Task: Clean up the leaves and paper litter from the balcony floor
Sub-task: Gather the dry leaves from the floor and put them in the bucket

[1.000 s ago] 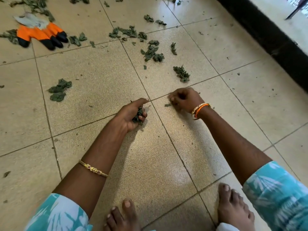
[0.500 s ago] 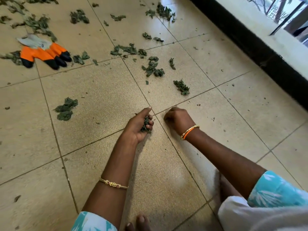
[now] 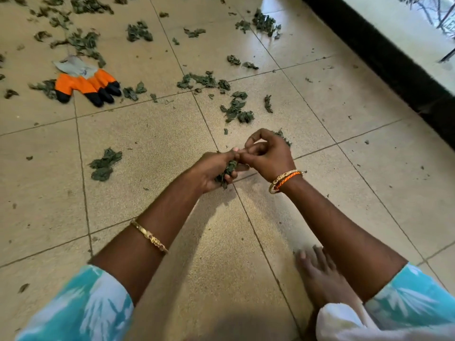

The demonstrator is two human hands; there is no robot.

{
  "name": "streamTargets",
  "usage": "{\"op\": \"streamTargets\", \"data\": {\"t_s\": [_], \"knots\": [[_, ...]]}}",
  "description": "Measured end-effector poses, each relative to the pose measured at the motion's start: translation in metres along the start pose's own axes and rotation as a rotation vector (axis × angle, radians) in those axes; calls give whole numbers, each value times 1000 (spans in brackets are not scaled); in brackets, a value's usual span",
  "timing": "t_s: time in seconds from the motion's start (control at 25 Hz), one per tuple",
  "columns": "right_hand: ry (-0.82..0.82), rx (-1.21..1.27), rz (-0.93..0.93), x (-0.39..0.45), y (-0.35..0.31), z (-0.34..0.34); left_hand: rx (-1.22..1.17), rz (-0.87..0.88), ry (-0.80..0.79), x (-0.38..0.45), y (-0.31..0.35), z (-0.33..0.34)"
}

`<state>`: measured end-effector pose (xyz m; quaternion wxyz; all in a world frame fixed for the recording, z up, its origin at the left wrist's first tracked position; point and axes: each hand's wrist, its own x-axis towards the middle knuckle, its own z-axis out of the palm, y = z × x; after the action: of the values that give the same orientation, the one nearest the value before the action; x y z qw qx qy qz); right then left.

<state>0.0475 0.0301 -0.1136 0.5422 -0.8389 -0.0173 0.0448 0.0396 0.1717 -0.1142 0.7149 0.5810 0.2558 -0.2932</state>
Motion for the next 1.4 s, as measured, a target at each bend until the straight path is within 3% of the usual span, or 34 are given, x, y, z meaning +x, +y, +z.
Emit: {"op": "streamTargets", "data": {"t_s": [0.12,0.28,0.36,0.48,0.64,0.72,1.0,1.12,1.28,1.4], "knots": [[-71,-202,-161,24,-5,0,55,15,30,12,28,4],[-196,-188,-165,65,6,-29,236,23,107,34,53,8],[-238,-359,-134,88,23,-54,327,44,139,42,71,7],[-416,-729,-172,109,47,-86,406,50,159,51,101,4],[-706,-826,-288,111,68,-95,451,-7,221,64,96,12],[-769,-874,-364,111,80,-95,444,-44,217,69,74,21],[-484,-520,-475,115,100,-92,195,6,306,73,35,38],[-399,-350,-327,118,95,-90,116,-9,346,73,28,39],[-324,137,-96,126,58,-78,-8,-26,368,78,33,43],[-316,380,3,129,31,-62,-165,4,297,82,39,51]]}}
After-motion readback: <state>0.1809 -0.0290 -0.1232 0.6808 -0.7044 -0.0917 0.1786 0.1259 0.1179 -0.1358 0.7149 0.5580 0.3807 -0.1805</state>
